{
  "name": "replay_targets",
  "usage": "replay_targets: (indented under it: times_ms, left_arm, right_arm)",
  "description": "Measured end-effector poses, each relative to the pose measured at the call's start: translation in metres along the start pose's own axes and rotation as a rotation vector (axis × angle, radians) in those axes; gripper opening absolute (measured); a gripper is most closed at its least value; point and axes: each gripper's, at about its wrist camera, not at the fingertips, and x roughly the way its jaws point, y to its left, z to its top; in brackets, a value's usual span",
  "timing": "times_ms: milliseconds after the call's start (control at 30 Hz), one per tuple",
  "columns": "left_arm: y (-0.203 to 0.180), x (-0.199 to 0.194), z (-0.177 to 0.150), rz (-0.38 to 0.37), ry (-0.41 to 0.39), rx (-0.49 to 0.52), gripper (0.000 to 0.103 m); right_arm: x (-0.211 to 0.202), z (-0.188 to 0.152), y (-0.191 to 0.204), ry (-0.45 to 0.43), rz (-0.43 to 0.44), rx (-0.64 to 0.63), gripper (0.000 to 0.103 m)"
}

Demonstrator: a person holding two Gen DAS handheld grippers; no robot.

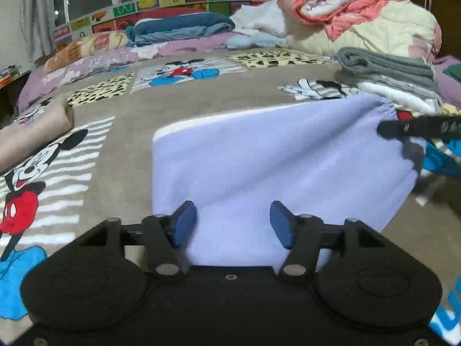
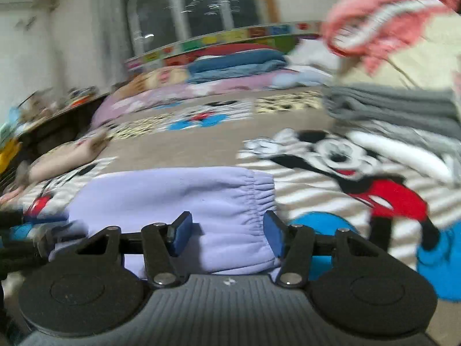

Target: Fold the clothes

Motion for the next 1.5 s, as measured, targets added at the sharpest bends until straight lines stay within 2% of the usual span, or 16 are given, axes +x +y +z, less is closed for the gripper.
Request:
replay_targets:
  times_ms: [67,100,167,267,333,433,500,567,633,767,967,1067,1167,1233,1333,1500]
  left_arm:
    - [-0.002,-0.008,0.001,0.001,-0.007,0.018,0.060]
    - [-0.002,-0.013,0.001,0.003,-0.013,0.022,0.060]
    - [0.012,-0.026,-0.005,0.008,-0.032,-0.037,0.060]
    - [0.046,-0.039,-0.016,-0.032,-0.021,-0.237,0.060]
    - [0.071,-0.041,-0.025,-0.099,0.004,-0.407,0.060]
    - [0.099,-0.042,-0.038,-0.217,0.027,-0.624,0.060]
    - [0.106,-0.042,-0.043,-0.283,0.035,-0.703,0.060]
    - [0.107,-0.037,-0.044,-0.305,0.042,-0.733,0.058]
    - [0.107,-0.033,-0.042,-0.322,0.044,-0.755,0.058]
    - [0.107,-0.018,-0.034,-0.354,0.055,-0.760,0.054]
    - [0.106,0.005,-0.022,-0.374,0.070,-0.761,0.036]
    - [0.106,0.012,-0.019,-0.375,0.072,-0.765,0.034]
    - [0.105,0.017,-0.016,-0.371,0.076,-0.759,0.018]
    - [0.104,0.018,-0.013,-0.372,0.075,-0.752,0.009]
    - [0.104,0.013,-0.001,-0.386,0.049,-0.721,0.006]
    - [0.098,0.004,0.045,-0.430,-0.005,-0.646,0.006]
  right_arm:
    - [0.008,0.001,-0.010,0.042,-0.032,0.025,0.058]
    - [0.006,0.002,-0.013,0.035,-0.022,0.047,0.059]
    - [0.000,0.005,-0.019,0.013,0.006,0.094,0.060]
    - [-0.010,0.004,-0.037,-0.002,0.050,0.212,0.062]
    - [-0.011,0.000,-0.057,0.013,0.099,0.343,0.064]
    - [-0.011,-0.008,-0.073,0.047,0.158,0.443,0.066]
    - [-0.009,-0.013,-0.072,0.079,0.177,0.452,0.066]
    - [-0.006,-0.017,-0.070,0.111,0.196,0.461,0.065]
    - [-0.004,-0.022,-0.069,0.143,0.215,0.470,0.065]
    - [0.001,-0.024,-0.064,0.148,0.232,0.475,0.065]
    - [0.014,-0.020,-0.061,0.154,0.256,0.478,0.065]
    - [0.022,-0.017,-0.065,0.157,0.274,0.495,0.061]
    - [0.030,-0.015,-0.069,0.165,0.296,0.504,0.054]
    - [0.035,-0.013,-0.071,0.171,0.311,0.510,0.046]
    - [0.037,-0.013,-0.074,0.165,0.333,0.536,0.042]
    - [0.030,-0.012,-0.086,0.118,0.397,0.634,0.038]
